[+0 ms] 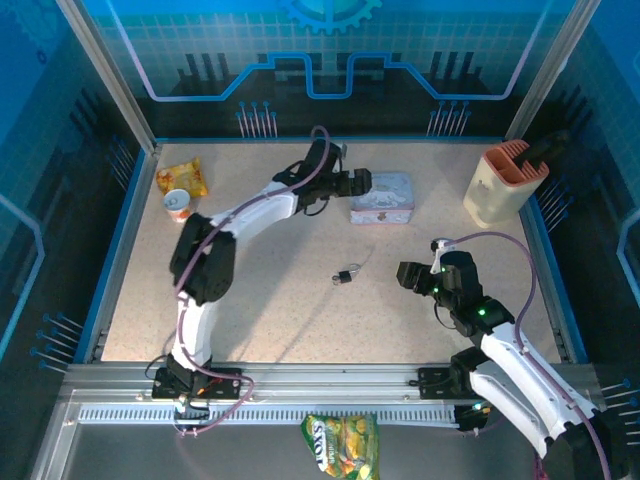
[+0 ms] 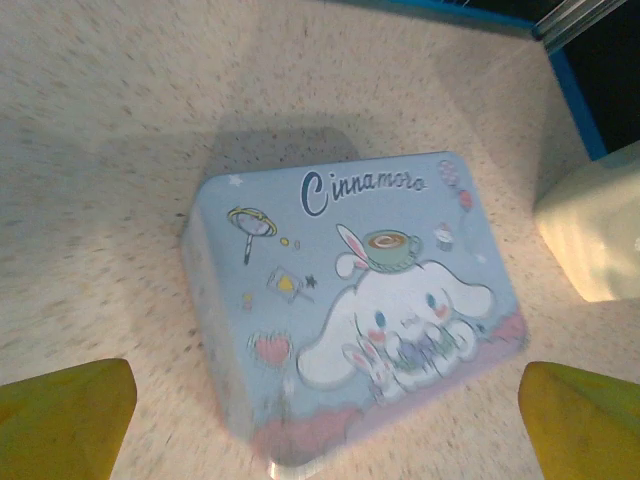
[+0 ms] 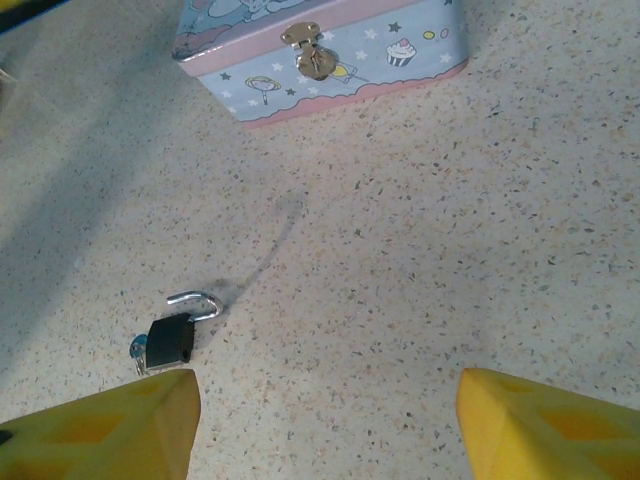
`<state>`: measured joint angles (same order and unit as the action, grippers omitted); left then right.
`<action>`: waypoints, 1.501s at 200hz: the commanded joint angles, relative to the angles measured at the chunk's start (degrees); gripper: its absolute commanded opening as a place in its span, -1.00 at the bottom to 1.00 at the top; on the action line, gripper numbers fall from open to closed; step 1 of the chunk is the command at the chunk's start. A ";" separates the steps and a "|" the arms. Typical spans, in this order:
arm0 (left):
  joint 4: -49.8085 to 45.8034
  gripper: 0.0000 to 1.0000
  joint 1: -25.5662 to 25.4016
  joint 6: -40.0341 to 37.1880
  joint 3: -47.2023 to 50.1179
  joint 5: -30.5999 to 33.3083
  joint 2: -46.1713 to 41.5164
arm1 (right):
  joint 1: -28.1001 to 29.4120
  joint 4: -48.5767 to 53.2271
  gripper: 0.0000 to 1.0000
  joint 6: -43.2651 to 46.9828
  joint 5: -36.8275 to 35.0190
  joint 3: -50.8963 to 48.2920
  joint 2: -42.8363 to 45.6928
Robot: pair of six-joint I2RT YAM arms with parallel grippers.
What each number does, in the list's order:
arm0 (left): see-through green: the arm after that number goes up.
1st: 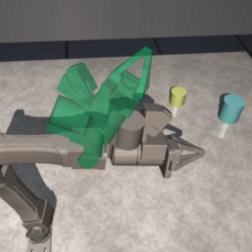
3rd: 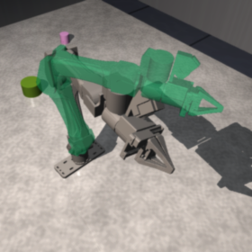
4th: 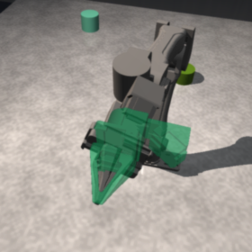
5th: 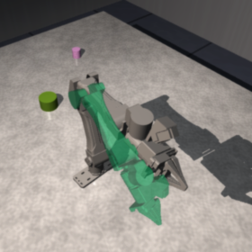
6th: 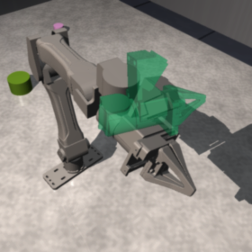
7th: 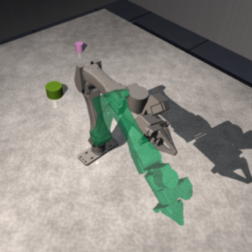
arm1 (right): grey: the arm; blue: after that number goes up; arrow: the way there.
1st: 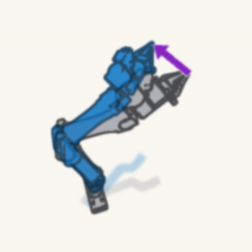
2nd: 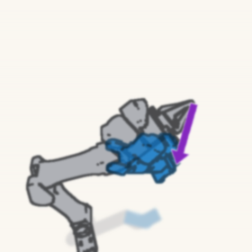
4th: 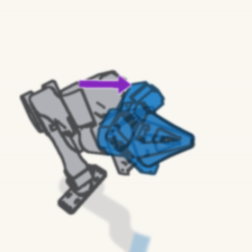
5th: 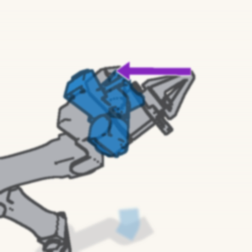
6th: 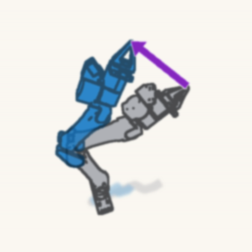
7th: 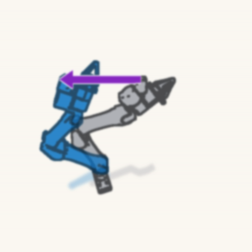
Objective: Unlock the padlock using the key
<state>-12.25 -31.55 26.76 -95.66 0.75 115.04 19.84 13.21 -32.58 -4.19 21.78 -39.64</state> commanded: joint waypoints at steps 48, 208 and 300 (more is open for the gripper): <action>11.72 0.99 -0.09 -8.15 37.30 24.00 -39.54 | -1.65 -4.21 0.76 4.86 -2.18 0.14 5.67; 57.57 0.99 1.42 -38.36 88.66 34.71 -73.99 | -0.85 -22.51 0.99 27.97 4.11 -9.93 18.57; 72.62 0.99 13.55 -38.38 93.22 21.40 -55.91 | -0.74 -27.25 0.99 30.07 -6.42 -12.55 14.22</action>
<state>52.14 -21.98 -13.72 -3.62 28.97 53.91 19.07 -9.74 -4.19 -6.57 9.98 -23.68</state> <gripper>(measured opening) 0.992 0.995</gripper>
